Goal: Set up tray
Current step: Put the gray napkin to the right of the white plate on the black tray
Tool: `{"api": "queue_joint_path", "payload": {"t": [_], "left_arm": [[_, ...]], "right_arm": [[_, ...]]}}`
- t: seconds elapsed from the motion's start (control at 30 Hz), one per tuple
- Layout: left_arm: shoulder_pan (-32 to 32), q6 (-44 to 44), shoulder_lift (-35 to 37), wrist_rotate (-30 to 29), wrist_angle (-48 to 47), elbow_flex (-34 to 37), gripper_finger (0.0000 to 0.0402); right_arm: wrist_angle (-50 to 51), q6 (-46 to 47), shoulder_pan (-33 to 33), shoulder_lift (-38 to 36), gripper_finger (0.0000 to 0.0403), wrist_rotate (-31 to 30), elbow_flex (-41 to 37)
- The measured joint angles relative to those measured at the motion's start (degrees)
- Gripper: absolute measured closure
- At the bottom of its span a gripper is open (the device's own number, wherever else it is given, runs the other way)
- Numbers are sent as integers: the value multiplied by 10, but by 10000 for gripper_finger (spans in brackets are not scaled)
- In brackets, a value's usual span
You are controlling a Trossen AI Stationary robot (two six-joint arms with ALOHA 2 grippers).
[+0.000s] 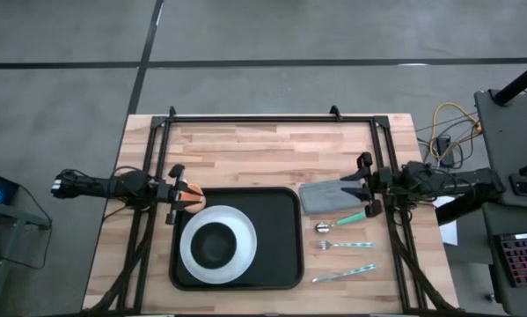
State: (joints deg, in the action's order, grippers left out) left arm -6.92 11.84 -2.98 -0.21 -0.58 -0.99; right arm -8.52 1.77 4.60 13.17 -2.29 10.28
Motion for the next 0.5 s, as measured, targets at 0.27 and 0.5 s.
{"api": "queue_joint_path", "payload": {"t": [0.27,0.5], "left_arm": [[0,0,0,0,0,0,330],[0,0,0,0,0,0,330]], "right_arm": [[212,18,0,124,280,-39,140],[285,48,9,241,280,-50,221]]}}
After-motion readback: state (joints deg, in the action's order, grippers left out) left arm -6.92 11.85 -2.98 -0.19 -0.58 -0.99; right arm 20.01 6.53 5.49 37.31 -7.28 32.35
